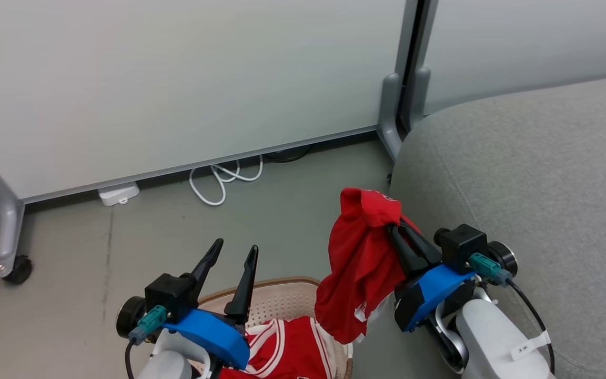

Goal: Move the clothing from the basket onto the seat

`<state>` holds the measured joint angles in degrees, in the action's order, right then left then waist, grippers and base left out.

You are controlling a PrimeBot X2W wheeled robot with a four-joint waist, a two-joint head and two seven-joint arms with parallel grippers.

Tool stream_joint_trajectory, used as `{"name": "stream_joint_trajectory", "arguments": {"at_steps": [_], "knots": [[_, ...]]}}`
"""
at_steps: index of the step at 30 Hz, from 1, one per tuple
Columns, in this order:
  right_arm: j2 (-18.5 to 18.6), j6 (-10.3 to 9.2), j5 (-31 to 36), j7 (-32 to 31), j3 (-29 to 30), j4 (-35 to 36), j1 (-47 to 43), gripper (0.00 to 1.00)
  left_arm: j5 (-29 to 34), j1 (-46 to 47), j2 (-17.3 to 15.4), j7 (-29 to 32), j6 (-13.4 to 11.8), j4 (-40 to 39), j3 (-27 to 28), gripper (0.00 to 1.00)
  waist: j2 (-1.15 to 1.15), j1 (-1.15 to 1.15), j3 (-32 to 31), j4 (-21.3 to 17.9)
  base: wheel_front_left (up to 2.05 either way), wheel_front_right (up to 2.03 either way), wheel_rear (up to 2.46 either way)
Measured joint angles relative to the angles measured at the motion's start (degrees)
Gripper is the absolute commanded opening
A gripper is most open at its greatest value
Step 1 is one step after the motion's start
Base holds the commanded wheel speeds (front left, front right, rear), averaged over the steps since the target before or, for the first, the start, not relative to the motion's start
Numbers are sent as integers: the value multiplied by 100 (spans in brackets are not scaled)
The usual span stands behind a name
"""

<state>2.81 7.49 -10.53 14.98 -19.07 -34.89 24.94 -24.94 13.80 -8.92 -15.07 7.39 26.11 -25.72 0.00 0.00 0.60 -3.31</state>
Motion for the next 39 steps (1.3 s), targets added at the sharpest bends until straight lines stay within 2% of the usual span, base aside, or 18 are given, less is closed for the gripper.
{"name": "stream_joint_trajectory", "arguments": {"at_steps": [8, 27, 39], "knots": [[0, 0, 32, 2, -30, 13, 14, 0, -29, -2, -5, -1, 1, -13, -21, 100, 0, 0, 67, -447, 0, 0, 0], [2, 0, 81, 4, 68, 44, 17, 0, -18, 40, -1, 0, 1, -73, -77, 100, 0, 0, 166, -1860, 0, 0, 0], [2, 0, 77, 4, 70, 78, 3, 0, 32, 39, 1, 0, 2, -88, -43, 100, 0, 0, 171, -2401, 0, 0, 0]]}}
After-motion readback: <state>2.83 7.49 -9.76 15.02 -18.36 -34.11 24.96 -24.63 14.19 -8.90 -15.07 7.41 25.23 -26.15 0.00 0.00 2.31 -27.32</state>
